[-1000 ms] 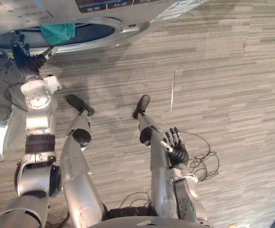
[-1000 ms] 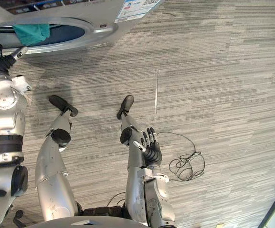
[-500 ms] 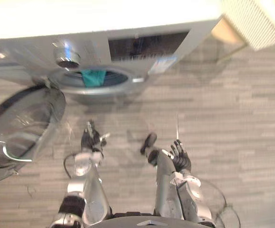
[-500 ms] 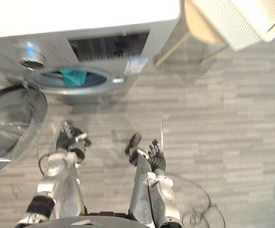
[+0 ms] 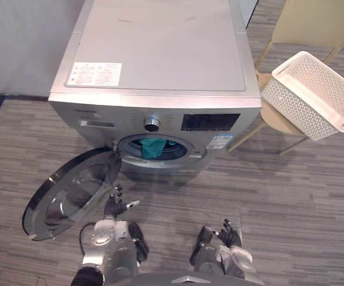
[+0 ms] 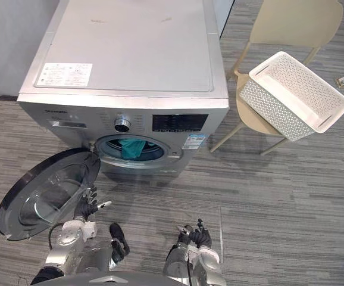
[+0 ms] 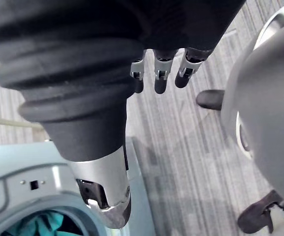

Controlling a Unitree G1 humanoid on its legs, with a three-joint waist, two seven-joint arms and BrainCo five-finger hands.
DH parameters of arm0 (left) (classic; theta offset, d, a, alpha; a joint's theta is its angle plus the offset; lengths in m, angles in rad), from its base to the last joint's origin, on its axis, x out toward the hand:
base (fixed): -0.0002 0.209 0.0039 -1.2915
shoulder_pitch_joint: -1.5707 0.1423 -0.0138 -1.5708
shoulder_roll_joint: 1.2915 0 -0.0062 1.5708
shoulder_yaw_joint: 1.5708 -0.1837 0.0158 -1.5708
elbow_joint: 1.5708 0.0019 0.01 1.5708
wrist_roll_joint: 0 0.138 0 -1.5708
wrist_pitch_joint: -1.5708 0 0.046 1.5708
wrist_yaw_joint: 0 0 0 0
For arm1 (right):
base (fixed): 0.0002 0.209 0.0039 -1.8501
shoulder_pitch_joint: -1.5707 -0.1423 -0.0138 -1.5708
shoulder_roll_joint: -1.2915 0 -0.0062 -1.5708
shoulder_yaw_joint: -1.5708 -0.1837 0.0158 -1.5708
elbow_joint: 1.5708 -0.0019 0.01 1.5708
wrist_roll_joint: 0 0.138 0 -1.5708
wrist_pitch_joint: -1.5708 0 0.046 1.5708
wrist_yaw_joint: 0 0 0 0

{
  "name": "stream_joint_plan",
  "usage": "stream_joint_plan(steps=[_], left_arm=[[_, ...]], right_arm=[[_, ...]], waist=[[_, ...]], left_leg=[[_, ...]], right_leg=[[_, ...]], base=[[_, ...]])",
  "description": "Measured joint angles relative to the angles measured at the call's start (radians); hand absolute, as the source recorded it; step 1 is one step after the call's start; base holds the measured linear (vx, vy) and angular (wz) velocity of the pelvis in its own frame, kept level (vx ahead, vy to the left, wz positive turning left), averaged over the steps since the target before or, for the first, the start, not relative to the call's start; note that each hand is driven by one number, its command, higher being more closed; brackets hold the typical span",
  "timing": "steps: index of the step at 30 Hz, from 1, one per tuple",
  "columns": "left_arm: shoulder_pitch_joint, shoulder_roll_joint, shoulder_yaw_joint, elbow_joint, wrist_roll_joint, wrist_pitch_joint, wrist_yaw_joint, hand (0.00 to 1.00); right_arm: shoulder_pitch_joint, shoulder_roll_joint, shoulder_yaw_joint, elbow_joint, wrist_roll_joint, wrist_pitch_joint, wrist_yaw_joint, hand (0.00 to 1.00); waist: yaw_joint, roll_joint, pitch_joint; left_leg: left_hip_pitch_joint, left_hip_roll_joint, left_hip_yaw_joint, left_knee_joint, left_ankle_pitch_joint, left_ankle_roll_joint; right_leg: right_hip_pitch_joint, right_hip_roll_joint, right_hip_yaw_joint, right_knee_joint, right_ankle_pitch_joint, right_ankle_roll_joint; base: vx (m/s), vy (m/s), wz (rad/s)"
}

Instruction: Pick up the laundry basket with both hands and put the clothes into the washing machine.

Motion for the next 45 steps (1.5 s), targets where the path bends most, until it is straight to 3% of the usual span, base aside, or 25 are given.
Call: stream_joint_plan(steps=[4, 6, 7, 8, 9, 10, 11, 12, 15, 17, 20, 21, 22, 24, 25, 29, 31, 33, 36, 40, 43, 45], left_arm=[[0.036, 0.015, 0.006, 0.004, 0.060, 0.011, 0.000, 0.00], [0.056, 0.015, 0.012, 0.016, 0.074, 0.015, 0.001, 0.00], [0.057, 0.013, 0.029, 0.041, 0.088, 0.016, 0.008, 0.00], [0.061, 0.016, 0.054, 0.064, 0.099, 0.020, 0.016, 0.00], [0.062, 0.013, 0.065, 0.080, 0.106, 0.024, 0.018, 0.00], [0.082, 0.011, 0.086, 0.096, 0.122, 0.031, 0.019, 0.00], [0.098, 0.013, 0.107, 0.121, 0.138, 0.031, 0.021, 0.00], [0.098, 0.005, 0.127, 0.145, 0.143, 0.033, 0.021, 0.00], [0.116, -0.043, 0.226, 0.274, 0.148, 0.044, 0.030, 0.00], [0.107, -0.061, 0.300, 0.310, 0.132, 0.043, 0.042, 0.00], [0.105, -0.062, 0.364, 0.359, 0.131, 0.035, 0.054, 0.00], [0.106, -0.061, 0.374, 0.369, 0.131, 0.035, 0.057, 0.00], [0.110, -0.061, 0.409, 0.401, 0.128, 0.042, 0.061, 0.00], [0.118, -0.067, 0.424, 0.405, 0.123, 0.043, 0.062, 0.00], [0.127, -0.074, 0.448, 0.407, 0.121, 0.045, 0.065, 0.00], [0.138, -0.083, 0.567, 0.346, 0.036, 0.042, 0.103, 0.00], [0.141, -0.086, 0.655, 0.264, -0.017, 0.033, 0.141, 0.00], [0.134, -0.081, 0.772, 0.182, -0.045, 0.016, 0.203, 0.00], [0.080, -0.038, 0.890, 0.195, -0.051, 0.011, 0.255, 0.00], [0.022, 0.037, 0.989, 0.251, -0.072, 0.035, 0.250, 0.00], [0.003, 0.085, 0.982, 0.277, -0.035, 0.066, 0.202, 0.00], [-0.005, 0.092, 0.938, 0.272, 0.056, 0.080, 0.170, 0.00]], right_arm=[[-0.001, -0.014, -0.005, 0.048, -0.031, 0.019, -0.002, 0.00], [-0.002, -0.017, -0.005, 0.072, -0.047, 0.024, -0.002, 0.00], [-0.004, -0.007, -0.012, 0.071, -0.048, 0.025, -0.001, 0.00], [0.001, -0.007, -0.009, 0.085, -0.062, 0.029, 0.001, 0.00], [0.001, -0.006, -0.010, 0.110, -0.065, 0.030, 0.002, 0.00], [0.005, -0.001, -0.013, 0.134, -0.065, 0.030, 0.002, 0.00], [0.010, 0.002, -0.012, 0.156, -0.066, 0.032, 0.002, 0.00], [0.009, 0.001, -0.013, 0.160, -0.068, 0.034, 0.003, 0.00], [-0.014, -0.019, 0.007, 0.198, -0.145, 0.042, 0.001, 0.00], [-0.029, -0.023, 0.008, 0.205, -0.187, 0.052, 0.000, 0.00], [-0.038, -0.024, 0.008, 0.227, -0.262, 0.051, 0.000, 0.00], [-0.039, -0.024, 0.007, 0.227, -0.265, 0.050, -0.001, 0.00], [-0.037, -0.027, -0.006, 0.229, -0.274, 0.050, -0.003, 0.00], [-0.035, -0.030, -0.030, 0.234, -0.280, 0.050, -0.006, 0.00], [-0.037, -0.033, -0.054, 0.242, -0.282, 0.051, -0.014, 0.00], [-0.035, -0.035, -0.094, 0.276, -0.300, 0.052, -0.016, 0.00], [-0.033, -0.027, -0.112, 0.290, -0.301, 0.052, -0.015, 0.00], [-0.021, -0.027, -0.152, 0.302, -0.301, 0.052, -0.016, 0.00], [-0.005, -0.032, -0.191, 0.300, -0.300, 0.054, -0.017, 0.00], [0.007, -0.032, -0.187, 0.295, -0.301, 0.070, -0.015, 0.00], [0.008, -0.035, -0.143, 0.261, -0.304, 0.074, -0.011, 0.00], [0.004, -0.037, -0.103, 0.232, -0.341, 0.074, 0.003, 0.00]], waist=[[-0.004, -0.009, 0.002], [0.003, -0.012, -0.015], [-0.010, -0.010, -0.018], [-0.013, -0.035, -0.035], [-0.010, -0.054, -0.046], [0.005, -0.049, -0.070], [0.022, -0.072, -0.095], [0.031, -0.064, -0.093], [0.080, -0.028, -0.110], [0.101, -0.021, -0.107], [0.118, -0.006, -0.098], [0.117, -0.006, -0.098], [0.112, 0.002, -0.106], [0.111, -0.008, -0.098], [0.113, 0.006, -0.100], [0.107, -0.019, -0.101], [0.107, -0.022, -0.106], [0.096, -0.018, -0.133], [0.082, -0.004, -0.140], [0.085, 0.002, -0.138], [0.086, -0.004, -0.125], [0.088, -0.013, -0.113]], left_leg=[[0.045, -0.005, -0.040, -0.013, -0.025, -0.011], [0.066, 0.019, -0.066, -0.031, -0.027, -0.012], [0.075, 0.037, -0.074, -0.030, -0.020, -0.016], [0.081, 0.024, -0.098, -0.041, -0.014, -0.025], [0.087, 0.019, -0.115, -0.053, -0.006, -0.037], [0.086, 0.016, -0.134, -0.091, 0.007, -0.059], [0.082, 0.015, -0.147, -0.118, 0.019, -0.072], [0.079, 0.023, -0.151, -0.120, 0.027, -0.074], [0.030, 0.050, -0.199, -0.132, 0.038, -0.069], [0.021, 0.053, -0.199, -0.143, 0.041, -0.068], [0.056, 0.068, -0.187, -0.149, 0.098, -0.054], [0.057, 0.070, -0.168, -0.148, 0.103, -0.048], [0.064, 0.078, -0.083, -0.143, 0.090, -0.026], [0.066, 0.081, -0.046, -0.121, 0.085, -0.016], [0.060, 0.081, -0.050, -0.087, 0.096, -0.005], [0.057, 0.047, -0.108, -0.015, 0.052, -0.006], [0.082, 0.017, -0.106, -0.080, 0.069, -0.007], [0.160, -0.036, -0.089, -0.274, 0.156, -0.019], [0.162, -0.055, -0.106, -0.274, 0.151, -0.015], [0.175, -0.070, -0.108, -0.274, 0.135, -0.006], [0.170, -0.078, -0.108, -0.274, 0.123, -0.002], [0.153, -0.078, -0.099, -0.274, 0.120, -0.001]], right_leg=[[-0.007, 0.009, 0.112, 0.087, -0.003, -0.012], [-0.005, 0.036, 0.150, 0.104, 0.015, -0.007], [-0.015, 0.052, 0.174, 0.251, -0.077, -0.001], [-0.012, 0.056, 0.186, 0.312, -0.135, 0.013], [0.000, 0.060, 0.191, 0.298, -0.140, 0.024], [0.025, 0.088, 0.205, 0.229, -0.141, 0.026], [0.058, 0.110, 0.215, 0.132, -0.153, 0.047], [0.070, 0.122, 0.211, 0.089, -0.142, 0.064], [0.109, 0.195, 0.193, -0.124, -0.042, 0.049], [0.115, 0.205, 0.185, -0.146, -0.025, 0.047], [0.157, 0.214, 0.173, -0.146, -0.030, 0.047], [0.167, 0.210, 0.160, -0.147, -0.032, 0.049], [0.171, 0.196, 0.146, -0.136, -0.038, 0.053], [0.170, 0.179, 0.131, -0.121, -0.041, 0.061], [0.178, 0.165, 0.124, -0.106, -0.049, 0.069], [0.224, 0.115, 0.069, -0.060, -0.098, 0.098], [0.223, 0.097, 0.055, -0.047, -0.113, 0.107], [0.227, 0.084, 0.044, -0.056, -0.120, 0.100], [0.245, 0.068, 0.016, -0.069, -0.119, 0.099], [0.272, 0.057, 0.006, -0.082, -0.119, 0.099], [0.272, 0.048, -0.004, -0.086, -0.121, 0.098], [0.259, 0.046, -0.007, -0.085, -0.123, 0.099]], base=[[-0.09, 0.018, -0.18], [-0.14, -0.052, -0.27], [-0.11, -0.155, 0.20], [-0.06, -0.142, 0.36], [-0.05, -0.102, 0.37], [-0.01, -0.124, 0.23], [-0.01, -0.129, 0.20], [-0.02, -0.114, 0.09], [-0.05, -0.047, -0.02], [0.00, -0.032, 0.17], [0.01, -0.008, 0.07], [0.03, 0.013, 0.19], [0.05, 0.029, 0.28], [0.10, 0.066, 0.26], [0.13, 0.103, 0.29], [0.07, 0.075, 0.44], [0.04, 0.062, 0.24], [0.01, 0.073, 0.17], [0.03, 0.065, 0.20], [0.07, 0.030, 0.08], [0.08, 0.020, 0.05], [0.07, 0.017, 0.03]])
